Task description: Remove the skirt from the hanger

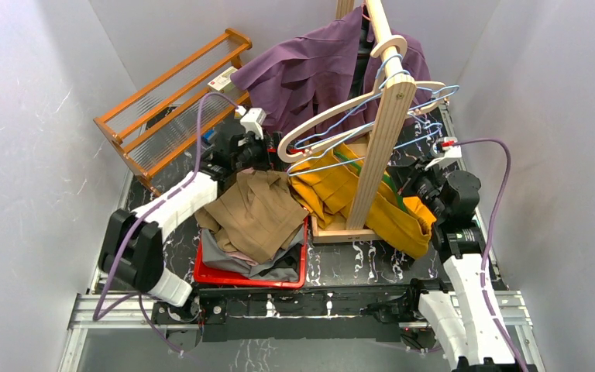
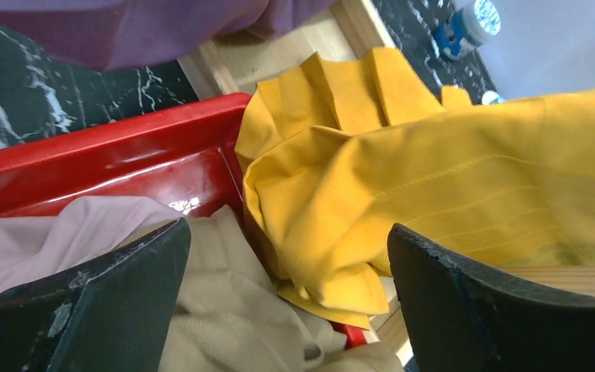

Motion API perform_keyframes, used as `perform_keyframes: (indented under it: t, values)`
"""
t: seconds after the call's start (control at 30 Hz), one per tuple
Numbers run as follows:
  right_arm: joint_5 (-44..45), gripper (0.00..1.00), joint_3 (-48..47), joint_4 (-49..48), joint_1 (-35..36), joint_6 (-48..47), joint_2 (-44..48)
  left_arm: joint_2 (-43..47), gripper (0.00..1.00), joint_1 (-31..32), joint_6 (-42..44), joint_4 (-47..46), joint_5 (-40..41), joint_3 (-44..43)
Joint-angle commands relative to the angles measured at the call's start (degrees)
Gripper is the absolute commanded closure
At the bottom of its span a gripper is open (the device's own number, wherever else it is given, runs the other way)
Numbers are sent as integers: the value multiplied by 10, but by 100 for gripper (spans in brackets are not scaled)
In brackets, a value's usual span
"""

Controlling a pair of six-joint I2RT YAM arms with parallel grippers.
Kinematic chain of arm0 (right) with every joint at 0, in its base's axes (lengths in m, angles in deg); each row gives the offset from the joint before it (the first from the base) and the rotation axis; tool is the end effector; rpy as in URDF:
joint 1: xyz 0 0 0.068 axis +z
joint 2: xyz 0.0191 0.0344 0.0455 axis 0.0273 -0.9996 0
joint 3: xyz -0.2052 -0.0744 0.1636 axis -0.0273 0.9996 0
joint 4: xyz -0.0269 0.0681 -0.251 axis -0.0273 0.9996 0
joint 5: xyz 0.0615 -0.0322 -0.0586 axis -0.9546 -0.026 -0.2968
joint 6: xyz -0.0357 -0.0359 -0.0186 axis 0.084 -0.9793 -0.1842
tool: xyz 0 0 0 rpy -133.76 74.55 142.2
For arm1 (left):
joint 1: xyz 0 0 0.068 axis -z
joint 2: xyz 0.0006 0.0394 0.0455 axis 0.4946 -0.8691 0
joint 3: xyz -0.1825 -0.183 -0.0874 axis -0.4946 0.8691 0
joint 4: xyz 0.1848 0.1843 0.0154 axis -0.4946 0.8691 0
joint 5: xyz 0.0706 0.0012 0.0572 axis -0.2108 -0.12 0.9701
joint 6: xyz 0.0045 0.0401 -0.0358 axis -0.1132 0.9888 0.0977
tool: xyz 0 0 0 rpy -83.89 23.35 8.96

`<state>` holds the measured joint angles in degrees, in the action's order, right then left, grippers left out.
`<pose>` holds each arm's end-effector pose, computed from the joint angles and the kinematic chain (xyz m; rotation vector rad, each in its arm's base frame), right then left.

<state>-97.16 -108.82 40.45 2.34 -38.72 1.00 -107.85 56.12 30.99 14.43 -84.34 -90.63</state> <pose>0.1611 0.0222 0.3286 0.0182 1.6615 0.6102 0.3183 -0.1708 0.2849 0.2916 1.9378 -0.8738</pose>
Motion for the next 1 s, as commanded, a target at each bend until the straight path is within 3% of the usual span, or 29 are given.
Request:
perform_keyframes:
  t: [0.0, 0.2, 0.33, 0.47, 0.57, 0.67, 0.83, 0.97]
  values:
    - [-17, 100, -32, -91, -2, -5, -34, 121, 3, 11, 0, -2, 66, 31]
    - [-57, 100, -15, -162, 0, 12, -81, 81, 30, 60, -72, -71, -14, 5]
    - [-52, 100, -20, -163, 4, 2, -87, 14, 18, 105, -73, -72, 18, -53]
    - [-55, 100, -30, -154, 6, -6, -88, -37, 20, 120, -76, -55, 68, -97]
    - [-56, 100, -31, -150, 7, -9, -88, -48, 24, 128, -89, -70, 94, -101]
    - [-59, 100, -25, -155, 8, -7, -87, -57, 16, 140, -91, -79, 120, -106]
    - [-52, 100, -19, -153, 11, -15, -83, -71, 16, 145, -101, -75, 135, -126]
    - [-42, 100, -19, -139, 12, -31, -80, -33, 4, 151, -110, -126, 132, -86]
